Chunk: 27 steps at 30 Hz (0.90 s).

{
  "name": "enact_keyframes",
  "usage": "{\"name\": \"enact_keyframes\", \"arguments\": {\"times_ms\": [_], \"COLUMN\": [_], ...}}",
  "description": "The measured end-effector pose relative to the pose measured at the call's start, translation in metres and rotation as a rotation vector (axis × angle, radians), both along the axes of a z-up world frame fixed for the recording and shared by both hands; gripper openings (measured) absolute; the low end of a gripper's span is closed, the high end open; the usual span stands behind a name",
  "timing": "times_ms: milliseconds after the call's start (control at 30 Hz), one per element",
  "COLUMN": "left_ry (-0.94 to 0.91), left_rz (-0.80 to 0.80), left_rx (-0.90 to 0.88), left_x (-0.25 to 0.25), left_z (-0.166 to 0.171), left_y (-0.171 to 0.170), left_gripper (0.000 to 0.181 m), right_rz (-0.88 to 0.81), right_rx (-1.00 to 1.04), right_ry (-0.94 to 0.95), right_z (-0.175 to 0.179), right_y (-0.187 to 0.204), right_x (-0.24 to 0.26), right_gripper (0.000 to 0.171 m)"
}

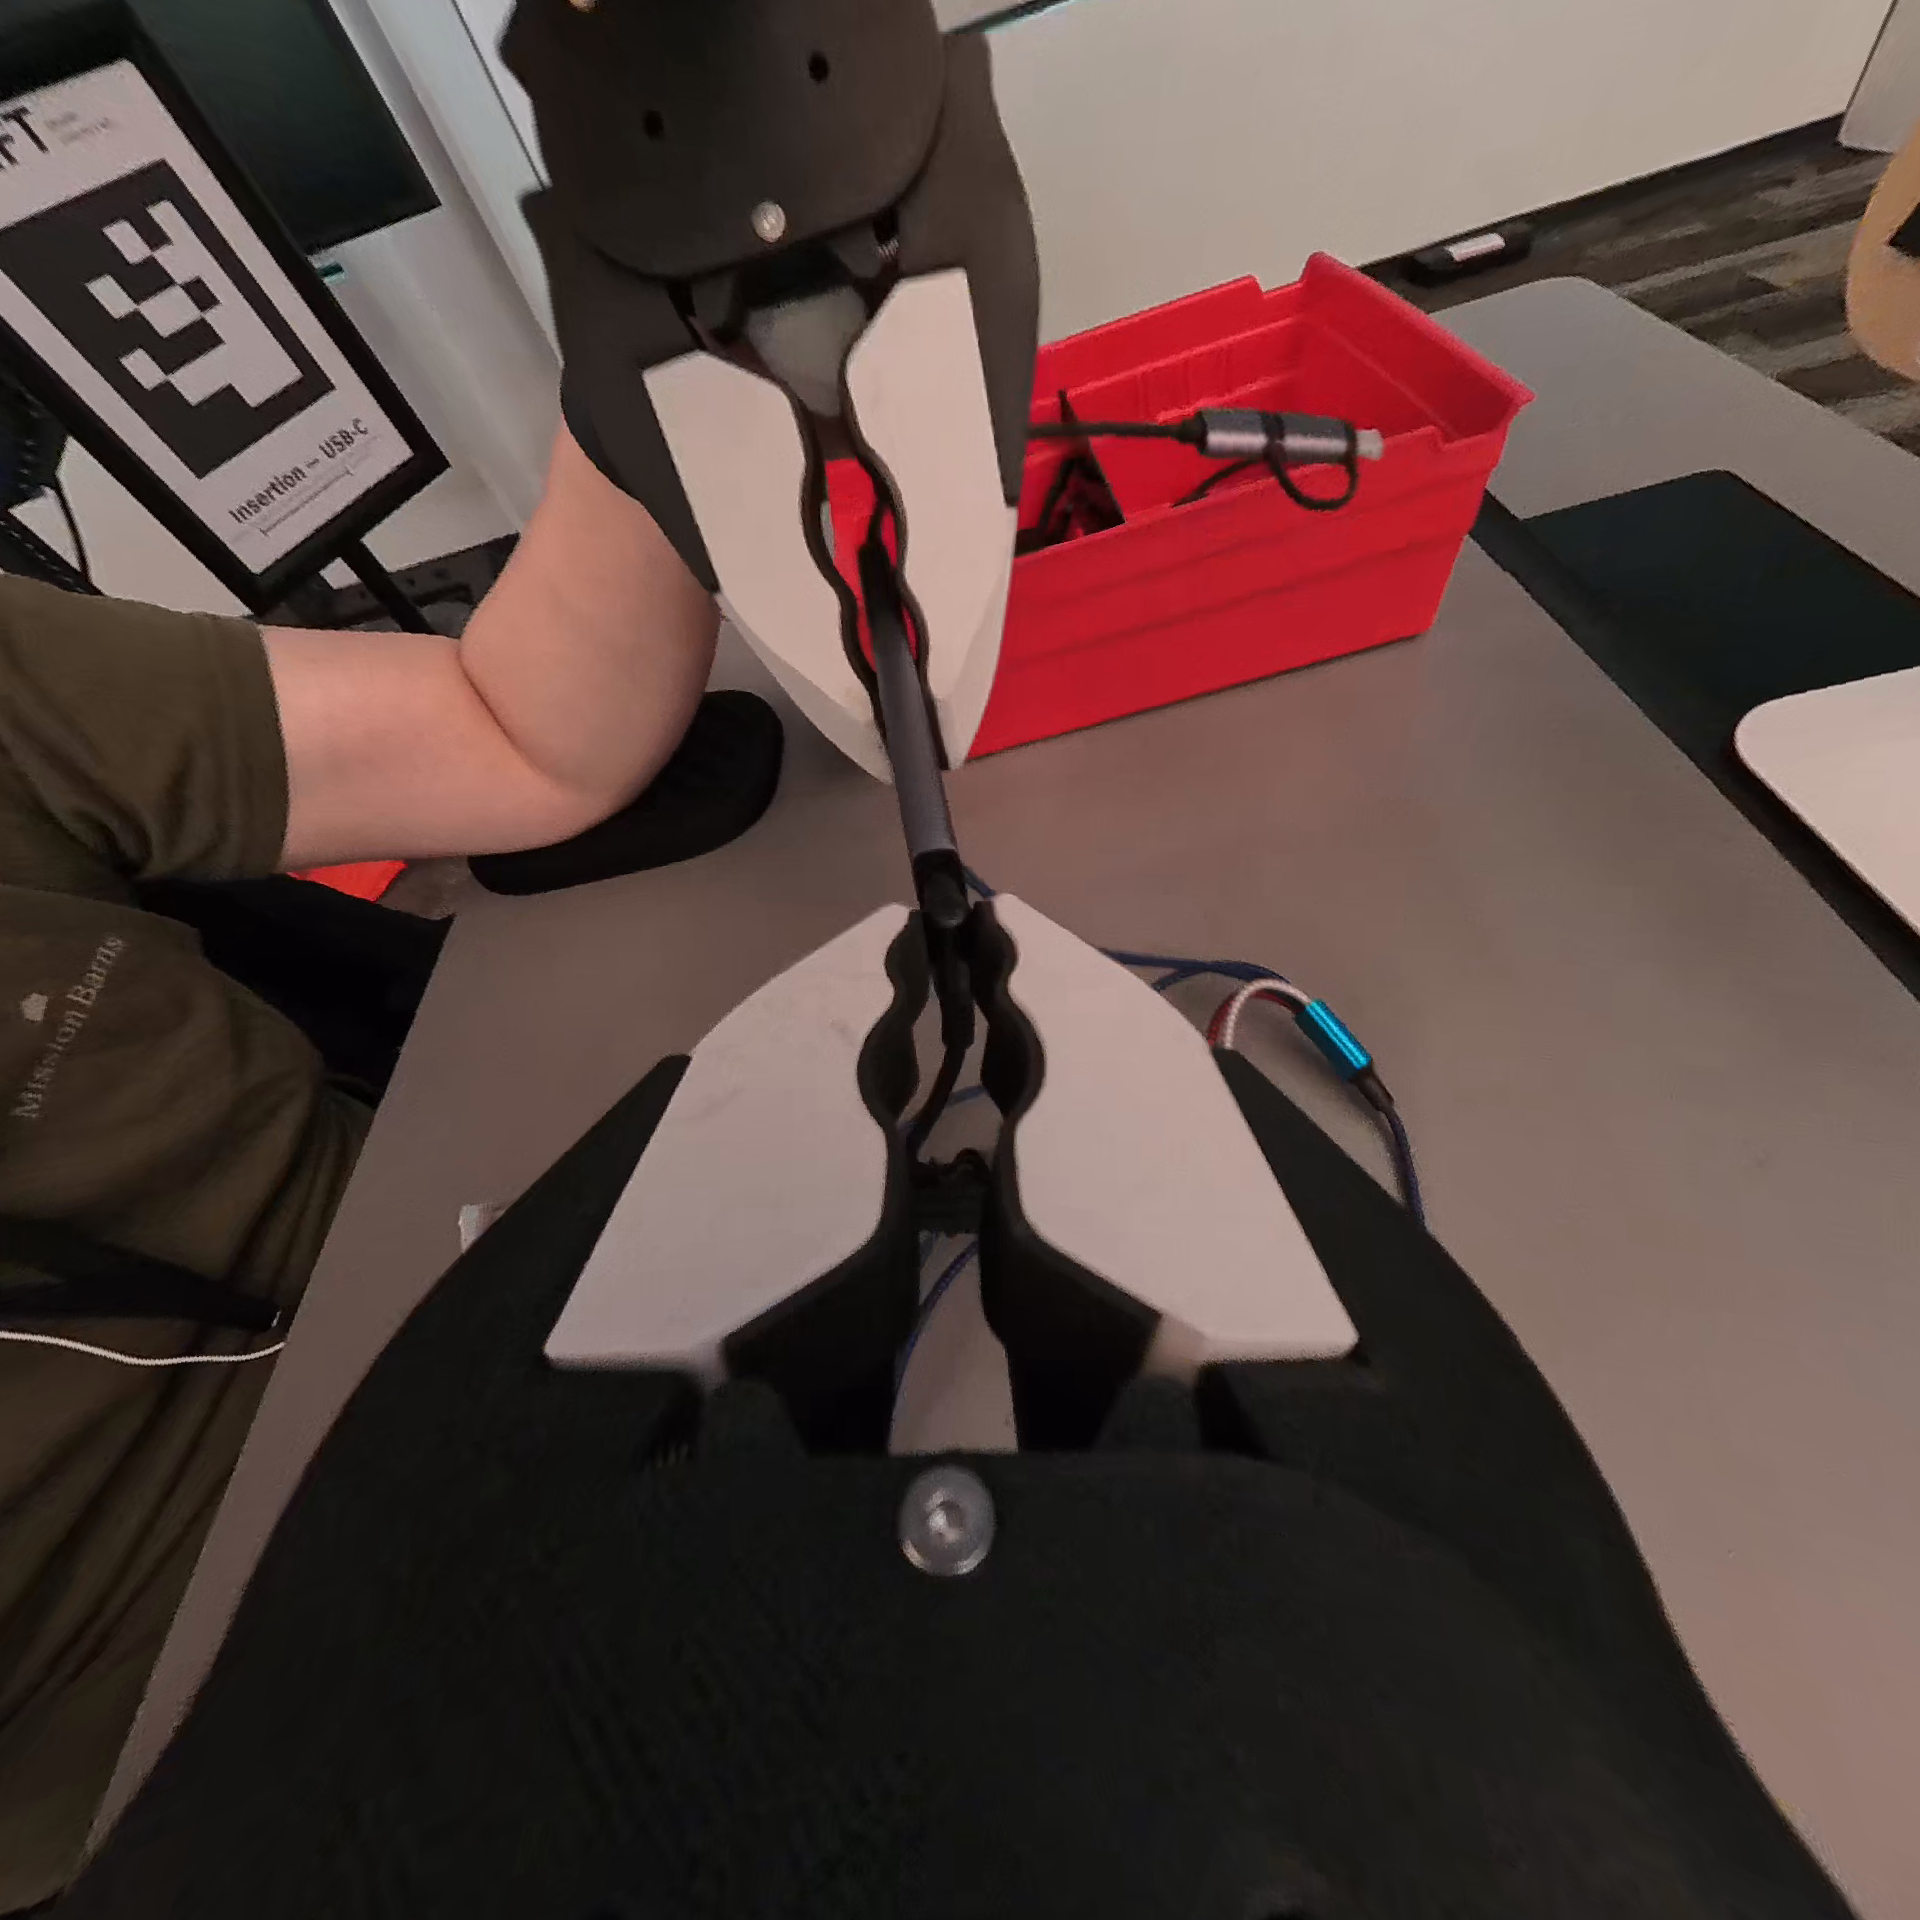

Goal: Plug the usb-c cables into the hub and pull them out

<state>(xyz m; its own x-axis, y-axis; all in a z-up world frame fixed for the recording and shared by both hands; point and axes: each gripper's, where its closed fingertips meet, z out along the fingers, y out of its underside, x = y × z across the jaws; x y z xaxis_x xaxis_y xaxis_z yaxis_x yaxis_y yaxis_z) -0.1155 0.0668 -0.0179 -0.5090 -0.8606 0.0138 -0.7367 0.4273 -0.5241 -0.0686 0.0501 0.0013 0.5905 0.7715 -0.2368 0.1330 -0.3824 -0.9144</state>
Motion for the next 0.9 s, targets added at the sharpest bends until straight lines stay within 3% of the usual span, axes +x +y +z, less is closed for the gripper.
{"name": "enact_keyframes", "arguments": {"times_ms": [100,233,300,533,700,800,900], "left_ry": [-0.032,-0.158,-0.217,-0.398,-0.552,-0.614,-0.678], "left_rz": [0.014,0.029,0.051,0.188,0.187,0.168,0.176], "left_rx": [-0.016,-0.09,-0.103,-0.288,-0.443,-0.452,-0.456], "left_x": [0.0,0.006,0.007,0.0,-0.011,-0.018,-0.023], "left_z": [0.007,0.032,0.045,0.093,0.131,0.148,0.164], "left_y": [0.002,-0.001,0.002,0.021,0.023,0.015,0.007], "left_gripper": [0.007,0.007,0.007,0.007,0.007,0.007,0.007], "right_rz": [-0.015,0.008,-0.013,0.009,-0.088,-0.219,-0.264], "right_rx": [0.021,0.092,0.081,0.189,0.236,0.358,0.438], "right_ry": [-0.009,0.149,0.138,0.163,0.114,-0.019,-0.034], "right_z": [0.0,0.029,0.03,0.046,0.041,0.043,0.053], "right_y": [0.004,0.0,-0.001,-0.02,-0.002,0.016,0.021], "right_x": [-0.001,0.003,0.011,0.026,0.025,0.017,-0.008], "right_gripper": [0.009,0.011,0.033,0.08,0.087,0.098,0.109]}}
